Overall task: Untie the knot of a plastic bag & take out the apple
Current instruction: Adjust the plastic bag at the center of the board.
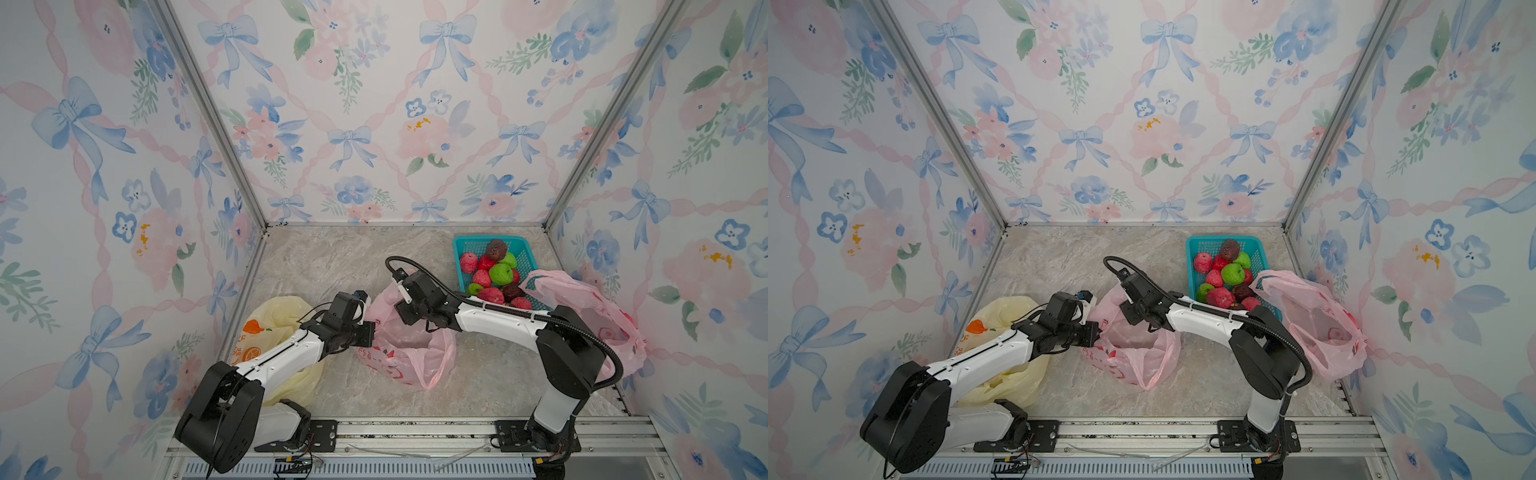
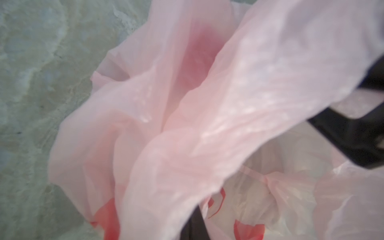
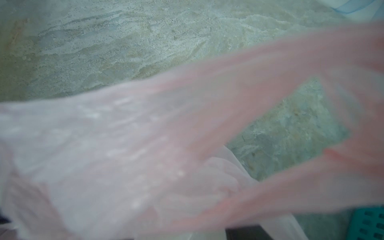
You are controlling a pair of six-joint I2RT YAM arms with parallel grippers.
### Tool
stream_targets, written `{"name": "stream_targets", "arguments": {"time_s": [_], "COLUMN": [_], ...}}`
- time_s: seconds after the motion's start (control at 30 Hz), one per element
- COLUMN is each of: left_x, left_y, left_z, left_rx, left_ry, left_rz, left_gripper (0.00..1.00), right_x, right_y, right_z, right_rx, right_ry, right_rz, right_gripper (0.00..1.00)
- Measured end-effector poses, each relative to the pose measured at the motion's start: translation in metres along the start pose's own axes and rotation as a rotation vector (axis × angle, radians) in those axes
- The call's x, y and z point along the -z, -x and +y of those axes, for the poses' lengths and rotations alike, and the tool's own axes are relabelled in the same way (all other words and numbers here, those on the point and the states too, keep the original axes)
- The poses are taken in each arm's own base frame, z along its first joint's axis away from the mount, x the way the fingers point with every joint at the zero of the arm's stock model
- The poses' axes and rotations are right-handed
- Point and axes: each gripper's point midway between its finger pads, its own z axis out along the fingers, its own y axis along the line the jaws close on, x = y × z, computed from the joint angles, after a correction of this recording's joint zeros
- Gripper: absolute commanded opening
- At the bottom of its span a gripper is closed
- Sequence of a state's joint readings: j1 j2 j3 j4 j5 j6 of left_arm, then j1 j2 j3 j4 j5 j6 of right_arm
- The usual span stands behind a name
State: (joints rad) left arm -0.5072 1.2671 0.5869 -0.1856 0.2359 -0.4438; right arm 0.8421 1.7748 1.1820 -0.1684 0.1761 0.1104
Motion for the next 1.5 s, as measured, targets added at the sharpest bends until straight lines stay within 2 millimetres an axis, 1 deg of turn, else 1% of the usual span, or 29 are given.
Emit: {"name": "stream_targets", "arguments": {"time_s": [0.1,0.2,0.27,0.37,0.43,0.5,0.63,0.73,0.83,0.9,0.97,1.07,1.17,1.3,1.33,1.4,1.47,1.5], "left_x": [-0.006,-0.011,-0.012,-0.012,-0.011,-0.010,-0.010,-0.012,-0.012,-0.008,-0.002,0.007,0.009,0.009,0.010,0.010,0.010,0.010], "left_y": [-0.015,-0.027,-0.030,-0.028,-0.023,-0.016,-0.006,-0.006,-0.003,0.004,0.014,0.027,0.031,0.033,0.033,0.034,0.036,0.036], "left_z": [0.007,0.018,0.028,0.040,0.043,0.046,0.047,0.045,0.043,0.043,0.041,0.039,0.035,0.033,0.033,0.032,0.031,0.030], "left_rx": [-0.054,-0.081,-0.070,-0.033,0.002,0.045,0.130,0.171,0.216,0.256,0.291,0.324,0.337,0.354,0.357,0.357,0.353,0.348], "left_ry": [0.076,0.150,0.199,0.255,0.269,0.273,0.244,0.212,0.168,0.138,0.101,0.055,0.027,0.005,0.001,-0.006,-0.014,-0.017], "left_rz": [0.012,0.010,-0.011,-0.046,-0.076,-0.107,-0.162,-0.177,-0.191,-0.215,-0.248,-0.291,-0.303,-0.308,-0.310,-0.314,-0.319,-0.319], "left_gripper": [0.00,0.00,0.00,0.00,0.00,0.00,0.00,0.00,0.00,0.00,0.00,0.00,0.00,0.00,0.00,0.00,0.00,0.00], "right_x": [-0.004,-0.008,-0.009,-0.004,0.003,0.015,0.048,0.063,0.065,0.062,0.057,0.048,0.043,0.036,0.034,0.031,0.032,0.034], "right_y": [-0.005,-0.011,-0.021,-0.043,-0.054,-0.058,-0.052,-0.046,-0.046,-0.052,-0.066,-0.095,-0.117,-0.126,-0.127,-0.128,-0.121,-0.115], "right_z": [0.000,0.011,0.021,0.037,0.048,0.063,0.099,0.112,0.114,0.114,0.119,0.128,0.125,0.109,0.104,0.093,0.079,0.073], "right_rx": [-0.046,-0.075,-0.085,-0.074,-0.042,0.011,0.134,0.177,0.195,0.216,0.258,0.338,0.383,0.394,0.388,0.354,0.285,0.252], "right_ry": [0.031,0.095,0.163,0.261,0.316,0.367,0.451,0.482,0.482,0.469,0.448,0.414,0.370,0.290,0.274,0.254,0.245,0.243], "right_rz": [-0.002,-0.013,-0.023,-0.019,-0.006,-0.013,-0.068,-0.105,-0.112,-0.091,-0.046,0.043,0.115,0.143,0.147,0.147,0.121,0.101], "right_gripper": [0.63,0.62,0.62,0.61,0.61,0.62,0.65,0.65,0.64,0.63,0.63,0.61,0.61,0.62,0.63,0.68,0.74,0.74]}}
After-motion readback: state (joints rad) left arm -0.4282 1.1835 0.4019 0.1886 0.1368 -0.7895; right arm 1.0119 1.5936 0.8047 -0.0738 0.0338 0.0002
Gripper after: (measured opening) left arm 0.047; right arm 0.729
